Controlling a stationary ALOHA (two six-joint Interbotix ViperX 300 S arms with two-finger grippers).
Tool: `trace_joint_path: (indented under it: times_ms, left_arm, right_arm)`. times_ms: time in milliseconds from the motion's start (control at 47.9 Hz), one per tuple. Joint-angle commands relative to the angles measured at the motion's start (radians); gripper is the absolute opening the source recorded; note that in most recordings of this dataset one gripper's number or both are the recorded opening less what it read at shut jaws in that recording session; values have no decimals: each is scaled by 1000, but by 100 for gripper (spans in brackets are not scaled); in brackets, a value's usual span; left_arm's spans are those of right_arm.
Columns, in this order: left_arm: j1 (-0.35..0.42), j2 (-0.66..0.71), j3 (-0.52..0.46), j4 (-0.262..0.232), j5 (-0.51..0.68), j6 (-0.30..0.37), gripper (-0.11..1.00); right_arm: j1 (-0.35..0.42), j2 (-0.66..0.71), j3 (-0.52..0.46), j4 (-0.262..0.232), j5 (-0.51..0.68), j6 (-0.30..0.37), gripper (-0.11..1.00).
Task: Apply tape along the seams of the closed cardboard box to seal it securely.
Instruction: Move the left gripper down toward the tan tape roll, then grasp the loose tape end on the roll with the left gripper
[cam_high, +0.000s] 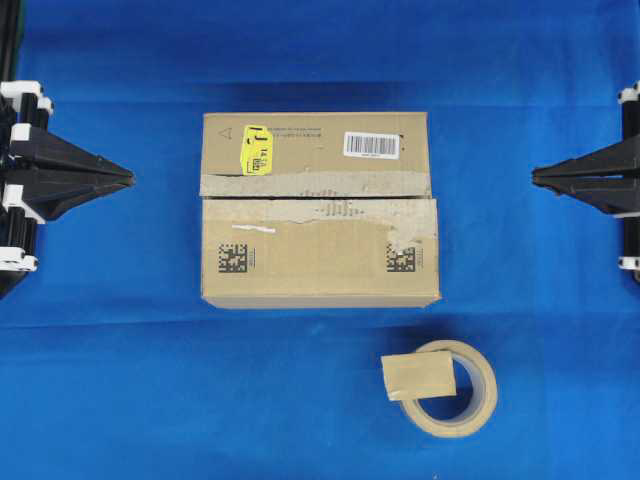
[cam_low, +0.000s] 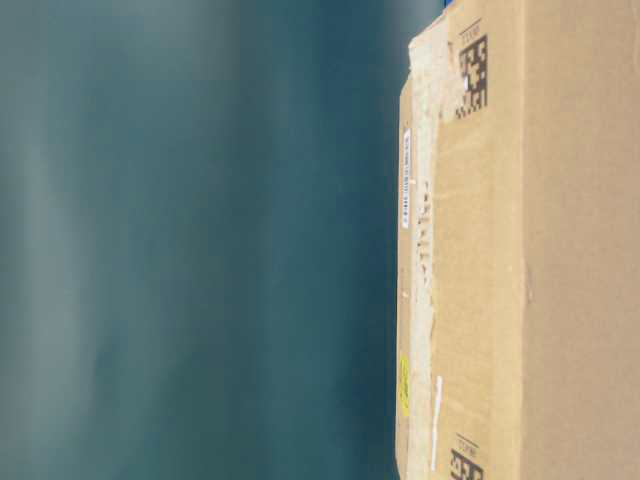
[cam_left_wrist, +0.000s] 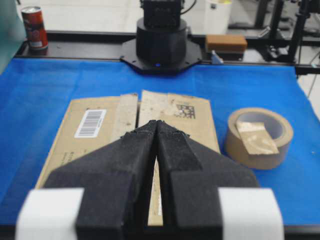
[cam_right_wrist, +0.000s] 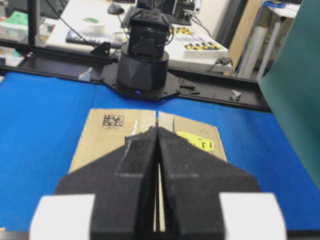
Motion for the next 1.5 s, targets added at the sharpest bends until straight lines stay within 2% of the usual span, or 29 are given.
trace_joint_path:
  times_ms: [0, 104, 209, 418, 501, 564, 689, 773, 815, 898, 1003, 1107, 1212, 1483]
  left_arm:
    - [2, 15, -23, -2, 12, 51, 0]
    - [-23, 18, -32, -12, 17, 129, 0]
    - [-81, 41, -48, -14, -6, 232, 0]
    - [-120, 158, -64, 14, -121, 239, 0]
    - [-123, 229, -75, 52, -156, 256, 0]
    - [-123, 275, -89, 83, -178, 302, 0]
    - [-163, 360, -118, 95, -227, 502, 3]
    - [-204, 419, -140, 95, -241, 663, 19]
    - [-233, 460, -160, 95, -241, 764, 23]
    - [-281, 535, -193, 94, -235, 931, 48]
    - [-313, 641, -245, 84, -232, 1101, 75]
    - [-319, 761, -299, 80, -230, 1216, 70]
    - [-322, 887, -370, 75, -230, 1270, 70]
    - [-322, 1126, -540, 77, -230, 1299, 70]
  right_arm:
    - [-2, 5, -32, 2, -2, -5, 0]
    - [-3, 5, -43, 0, 34, -3, 0]
    - [-3, 6, -46, 0, 46, 0, 0]
    - [-9, 6, -46, 2, 44, 0, 0]
    - [-14, 6, -46, 0, 44, 0, 0]
    - [-18, 8, -46, 2, 44, -2, 0]
    - [-26, 11, -48, 0, 31, -2, 0]
    - [-26, 11, -46, 0, 28, -2, 0]
    - [-25, 12, -48, 0, 28, -2, 0]
    - [-26, 12, -48, 2, 28, -2, 0]
    - [-26, 14, -48, 0, 23, -3, 0]
    - [-25, 14, -48, 0, 17, -6, 0]
    - [-26, 15, -46, -2, 15, -6, 0]
    - [-25, 17, -44, -3, 15, -6, 0]
